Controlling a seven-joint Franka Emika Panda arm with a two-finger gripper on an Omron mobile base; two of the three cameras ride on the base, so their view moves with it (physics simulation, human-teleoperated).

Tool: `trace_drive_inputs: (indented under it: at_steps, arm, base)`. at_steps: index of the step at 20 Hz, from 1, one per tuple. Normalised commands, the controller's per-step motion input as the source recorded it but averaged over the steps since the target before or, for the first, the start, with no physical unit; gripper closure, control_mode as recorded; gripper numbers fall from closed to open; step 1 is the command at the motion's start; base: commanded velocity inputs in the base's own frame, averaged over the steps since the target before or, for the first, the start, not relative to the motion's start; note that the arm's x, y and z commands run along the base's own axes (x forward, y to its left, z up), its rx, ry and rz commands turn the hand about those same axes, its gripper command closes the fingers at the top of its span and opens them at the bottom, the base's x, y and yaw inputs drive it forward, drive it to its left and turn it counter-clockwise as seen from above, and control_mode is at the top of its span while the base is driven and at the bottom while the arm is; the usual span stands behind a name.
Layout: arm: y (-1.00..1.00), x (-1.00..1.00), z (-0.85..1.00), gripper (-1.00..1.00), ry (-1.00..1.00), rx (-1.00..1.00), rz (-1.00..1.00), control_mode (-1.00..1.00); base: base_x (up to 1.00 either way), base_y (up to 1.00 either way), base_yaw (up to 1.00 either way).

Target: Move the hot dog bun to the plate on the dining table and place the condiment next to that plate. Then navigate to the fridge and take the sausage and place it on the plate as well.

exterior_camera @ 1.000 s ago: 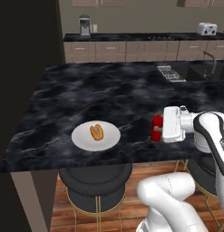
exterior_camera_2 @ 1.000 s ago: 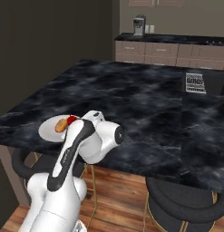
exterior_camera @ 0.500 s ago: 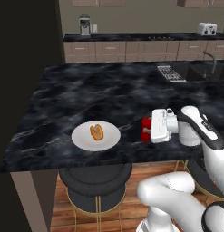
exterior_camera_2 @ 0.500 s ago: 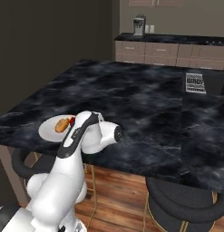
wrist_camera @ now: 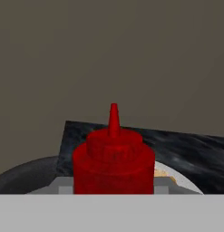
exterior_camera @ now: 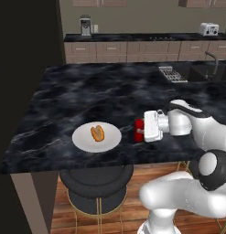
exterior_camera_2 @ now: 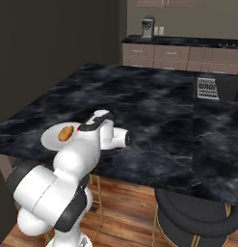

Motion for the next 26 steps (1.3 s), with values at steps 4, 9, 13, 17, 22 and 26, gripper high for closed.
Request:
trace_drive_inputs:
  at_steps: [4,9,13,17,22,26]
  arm:
    - [0.00,0.51,-0.27,1.00,0.01,0.04,0.11,-1.00]
    - [0.00,0.32,-0.33,1.00,-0.02,0.09,0.09,-1.00]
    - [0.00,0.11,-0.32,1.00,-0.08,0.05,0.02,-1.00]
    - [0.03,0.01,-0.23,1.00,-0.06,0.00,0.00,-1.00]
    - [0.12,0.00,-0.16,1.00,0.02,-0.07,0.00,-1.00]
    - [0.17,0.06,-0.11,1.00,0.07,-0.12,0.00,-1.00]
  base:
    - [0.00,0.00,0.00]
    - [0.00,0.00,0.00]
    - [0.00,0.00,0.00]
    - [0.00,0.00,0.00]
    - [0.00,0.00,0.00]
    - [0.00,0.00,0.00]
